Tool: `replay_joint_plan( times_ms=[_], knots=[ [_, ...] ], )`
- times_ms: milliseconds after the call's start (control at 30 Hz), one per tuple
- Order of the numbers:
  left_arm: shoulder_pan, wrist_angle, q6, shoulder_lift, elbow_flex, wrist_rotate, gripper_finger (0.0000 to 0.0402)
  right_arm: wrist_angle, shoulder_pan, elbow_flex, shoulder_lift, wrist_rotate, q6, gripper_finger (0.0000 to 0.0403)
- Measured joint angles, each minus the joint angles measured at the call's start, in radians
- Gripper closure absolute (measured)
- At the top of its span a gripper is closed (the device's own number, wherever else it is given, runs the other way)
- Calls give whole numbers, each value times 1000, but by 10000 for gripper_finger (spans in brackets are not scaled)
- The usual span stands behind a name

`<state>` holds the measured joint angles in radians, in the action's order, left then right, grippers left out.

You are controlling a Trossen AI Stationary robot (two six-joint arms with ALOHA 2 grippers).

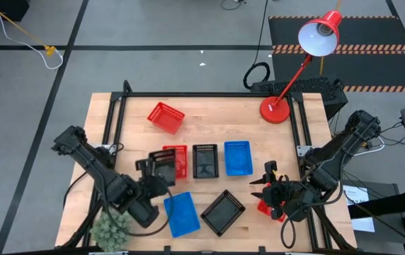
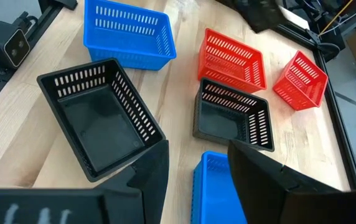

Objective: Stack baskets by color
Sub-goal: Stack the bottom left black bin on the top black bin

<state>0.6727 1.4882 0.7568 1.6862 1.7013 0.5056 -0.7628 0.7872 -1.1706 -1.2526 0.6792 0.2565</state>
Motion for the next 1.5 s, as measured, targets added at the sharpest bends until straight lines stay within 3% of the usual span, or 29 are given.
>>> replay_joint_plan(
  times_ms=[167, 600, 1067, 1500],
  knots=[
    [-64, -60, -147, 3, 26, 75, 397, 0, 0, 0, 0, 0, 3, 245],
    [-176, -446, -559, 3, 28, 193, 398, -64, 0, 0, 13, -1, 81, 245],
    [-234, -528, -683, 131, 27, 220, 398, -102, 43, 0, 85, 30, 160, 245],
    [-270, -557, -608, 276, 27, 219, 395, -104, 46, 0, 88, 34, 169, 245]
  ],
)
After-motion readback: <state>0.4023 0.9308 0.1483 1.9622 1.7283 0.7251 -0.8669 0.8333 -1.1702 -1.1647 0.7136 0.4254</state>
